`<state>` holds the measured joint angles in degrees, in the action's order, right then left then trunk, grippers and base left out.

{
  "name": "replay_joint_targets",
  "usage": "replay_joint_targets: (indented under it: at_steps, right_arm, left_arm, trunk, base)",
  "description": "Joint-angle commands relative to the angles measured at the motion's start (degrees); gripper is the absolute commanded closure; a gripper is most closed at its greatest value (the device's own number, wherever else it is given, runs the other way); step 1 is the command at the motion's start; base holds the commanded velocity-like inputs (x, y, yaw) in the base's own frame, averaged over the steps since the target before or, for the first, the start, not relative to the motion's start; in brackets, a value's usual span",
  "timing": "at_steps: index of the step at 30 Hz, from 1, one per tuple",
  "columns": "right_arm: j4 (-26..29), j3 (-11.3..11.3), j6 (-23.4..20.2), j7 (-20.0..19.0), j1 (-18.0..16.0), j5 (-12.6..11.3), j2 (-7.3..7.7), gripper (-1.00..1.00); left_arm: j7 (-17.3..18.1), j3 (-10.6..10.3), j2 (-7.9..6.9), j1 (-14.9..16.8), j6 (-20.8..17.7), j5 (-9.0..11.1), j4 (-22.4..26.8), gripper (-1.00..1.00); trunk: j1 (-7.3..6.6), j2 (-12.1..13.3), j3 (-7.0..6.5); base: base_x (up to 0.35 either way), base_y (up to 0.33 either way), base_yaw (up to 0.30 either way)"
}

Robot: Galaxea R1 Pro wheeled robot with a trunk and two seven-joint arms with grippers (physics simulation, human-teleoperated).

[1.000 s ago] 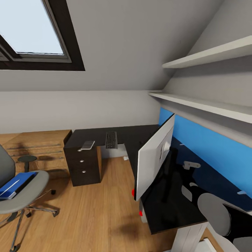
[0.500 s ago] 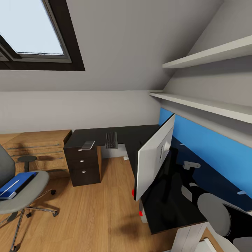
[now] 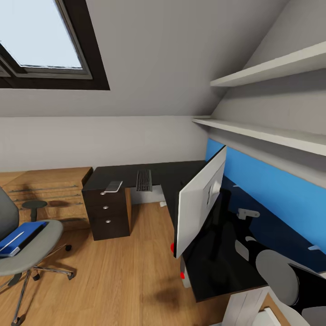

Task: In the bedroom, organize the workspace by keeping the computer under the desk, ensuring the monitor is on the desk, placing the keyboard on the desk next to the monitor, placing the mouse on the desk next to the keyboard, moving the folder from the swivel chair onto the desk next to the mouse, stacking the notebook on top of the folder with the pen on top of the notebook, and positioning the swivel chair next to the desk.

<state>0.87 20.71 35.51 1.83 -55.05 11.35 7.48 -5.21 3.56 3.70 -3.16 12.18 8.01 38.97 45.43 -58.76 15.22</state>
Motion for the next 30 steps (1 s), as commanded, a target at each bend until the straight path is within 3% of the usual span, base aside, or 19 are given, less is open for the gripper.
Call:
replay_joint_targets:
  at_steps: [1, 7, 13, 17, 18, 24, 30]
  right_arm:
    - [-0.08, 0.38, 0.17, 0.19, -0.05, 0.6, 0.01, -1.0]
    - [-0.08, 0.38, 0.17, 0.19, -0.05, 0.61, 0.0, -1.0]
    - [-0.08, 0.37, 0.17, 0.19, -0.05, 0.6, -0.06, -1.0]
    - [-0.24, 0.35, 0.17, 0.19, -0.05, 0.63, -0.15, -1.0]
    - [-0.48, 0.33, 0.17, 0.19, -0.05, 0.65, -0.19, -1.0]
    - [-0.93, 0.3, 0.17, 0.19, -0.05, 0.64, -0.22, -1.0]
    - [-0.96, 0.35, 0.17, 0.19, -0.05, 0.61, -0.13, -1.0]
  left_arm:
    - [0.02, 0.04, 0.02, -0.01, 0.07, 0.42, 0.07, -1.0]
    - [-0.04, 0.01, 0.0, -0.01, -0.2, 0.41, 0.66, -1.0]
    - [-0.21, -0.03, 0.13, -0.01, -2.5, 0.26, 5.7, -1.0]
    - [-0.23, -0.04, 0.12, -0.01, -10.15, 0.2, 10.74, -1.0]
    - [-0.23, -0.04, 0.06, -0.01, -15.44, 0.19, 13.99, -1.0]
    - [-0.22, 0.17, -0.15, -0.01, -30.84, 0.29, 25.45, -1.0]
    - [-0.21, 0.12, -0.09, -0.01, -35.32, 0.28, 30.41, -1.0]
  trunk:
    - [0.23, -0.46, 0.25]
    - [1.55, -2.87, 1.32]
    - [2.87, -5.28, 2.4]
    - [3.75, -6.88, 3.12]
    - [3.97, -7.28, 3.3]
    - [5.29, -9.69, 4.38]
    - [5.51, -10.09, 4.56]
  base:
    - [0.0, 0.0, 0.0]
    - [0.0, 0.0, 0.0]
    - [0.0, 0.0, 0.0]
    - [0.0, 0.0, 0.0]
    - [0.0, 0.0, 0.0]
    - [0.0, 0.0, 0.0]
    - [0.0, 0.0, 0.0]
